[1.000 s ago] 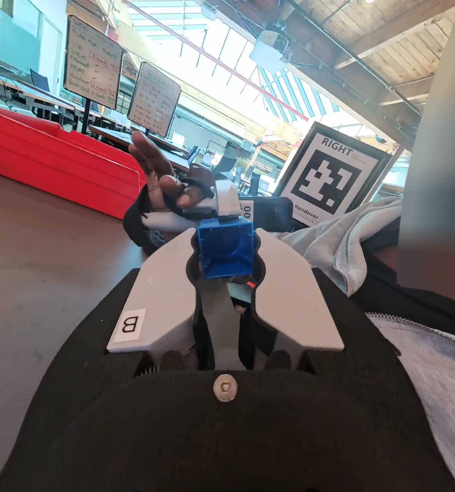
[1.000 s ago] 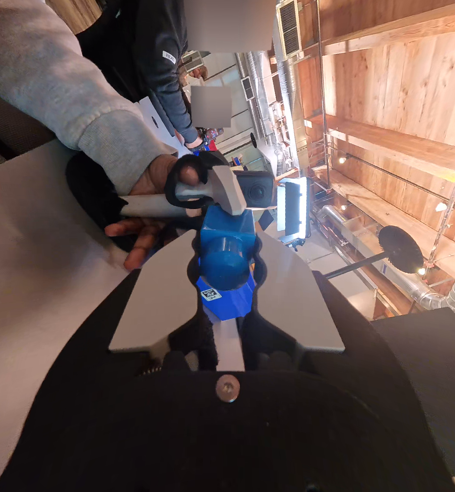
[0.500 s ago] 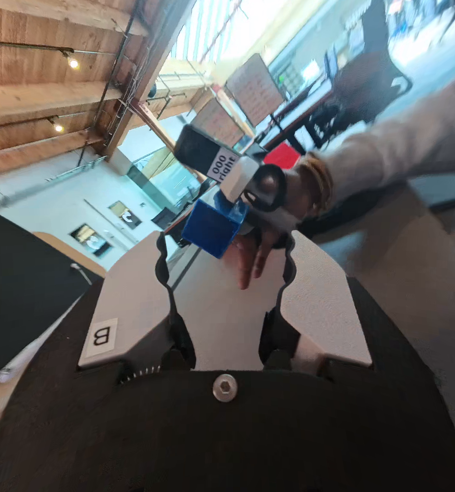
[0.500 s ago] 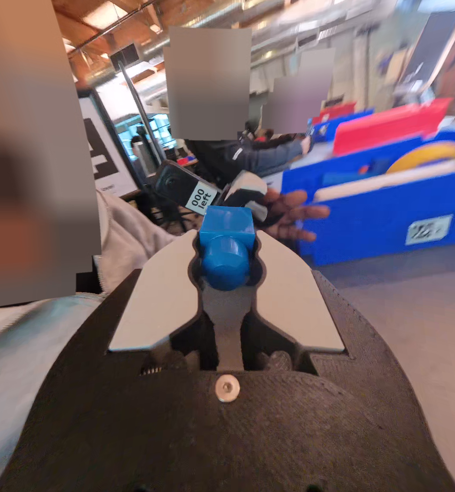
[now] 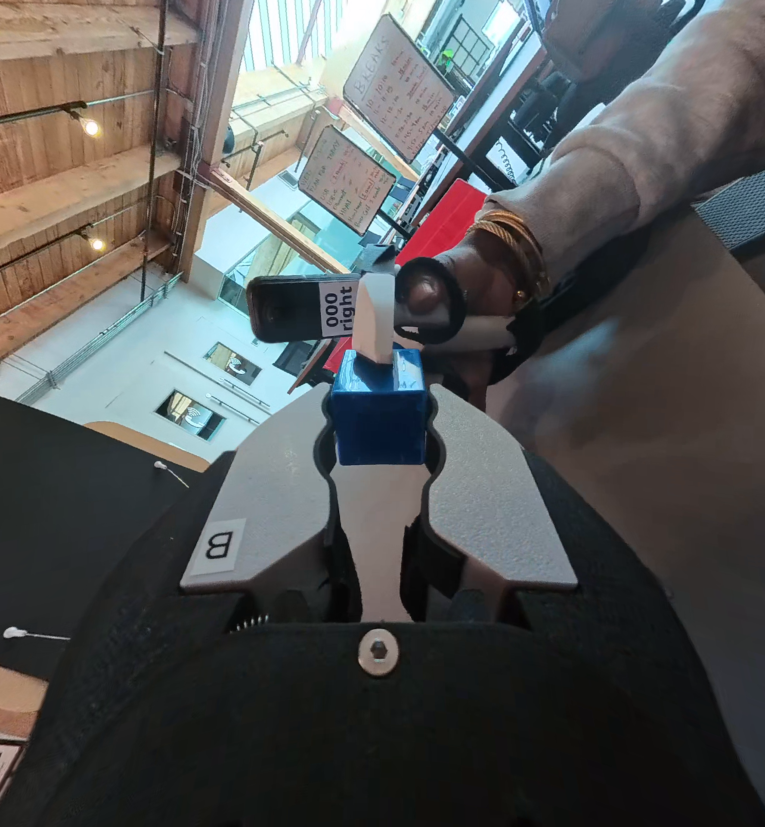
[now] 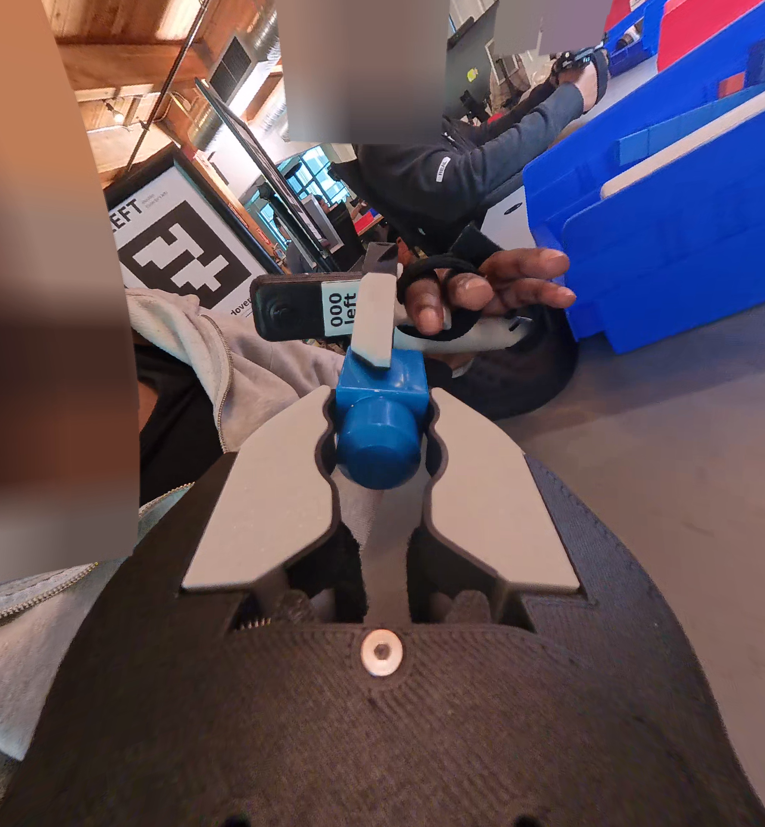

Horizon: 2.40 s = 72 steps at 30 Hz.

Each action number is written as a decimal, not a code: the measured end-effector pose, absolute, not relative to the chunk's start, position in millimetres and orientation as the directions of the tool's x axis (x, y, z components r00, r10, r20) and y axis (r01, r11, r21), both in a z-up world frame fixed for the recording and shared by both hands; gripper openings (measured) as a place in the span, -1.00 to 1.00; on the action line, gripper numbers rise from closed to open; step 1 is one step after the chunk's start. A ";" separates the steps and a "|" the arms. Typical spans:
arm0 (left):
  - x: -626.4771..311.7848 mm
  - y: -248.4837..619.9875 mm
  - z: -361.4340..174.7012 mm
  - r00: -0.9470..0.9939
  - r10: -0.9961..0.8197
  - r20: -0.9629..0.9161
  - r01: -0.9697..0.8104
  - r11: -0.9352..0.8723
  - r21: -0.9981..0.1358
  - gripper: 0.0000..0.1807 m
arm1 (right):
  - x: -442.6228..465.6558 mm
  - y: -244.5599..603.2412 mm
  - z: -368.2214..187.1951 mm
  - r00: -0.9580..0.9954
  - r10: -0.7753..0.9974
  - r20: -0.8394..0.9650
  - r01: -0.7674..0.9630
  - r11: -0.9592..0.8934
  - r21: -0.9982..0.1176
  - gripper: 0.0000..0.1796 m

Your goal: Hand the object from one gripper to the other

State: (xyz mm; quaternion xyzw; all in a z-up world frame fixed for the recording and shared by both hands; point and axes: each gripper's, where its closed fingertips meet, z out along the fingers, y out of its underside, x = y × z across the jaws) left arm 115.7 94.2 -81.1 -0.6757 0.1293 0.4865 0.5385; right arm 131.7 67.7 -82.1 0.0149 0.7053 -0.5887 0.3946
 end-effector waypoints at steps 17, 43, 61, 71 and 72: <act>132.0 69.8 -40.6 0.975 0.087 0.206 0.168 0.318 -0.933 -0.61 | 129.7 65.9 -43.1 -0.502 0.167 0.848 -0.862 -0.174 -0.476 0.01; 127.7 68.4 -30.8 0.970 0.241 0.041 -0.052 0.366 -0.929 -0.25 | 132.1 61.4 -54.2 -0.553 0.085 0.829 -0.832 -0.119 -0.542 -0.59; 105.7 92.1 -85.8 0.424 0.348 -0.836 -0.691 -0.472 -0.547 -0.17 | 127.2 64.7 -82.5 -0.748 -0.418 -0.516 0.449 0.255 -0.857 -0.59; 109.9 91.4 -81.0 0.354 0.343 -0.870 -0.729 -0.481 -0.487 -0.58 | 132.2 63.3 -90.5 -0.720 -0.416 -0.555 0.461 0.310 -0.832 -0.59; 110.2 91.5 -80.8 0.354 0.344 -0.870 -0.730 -0.480 -0.487 -0.58 | 132.4 63.3 -90.4 -0.719 -0.418 -0.555 0.462 0.309 -0.831 -0.59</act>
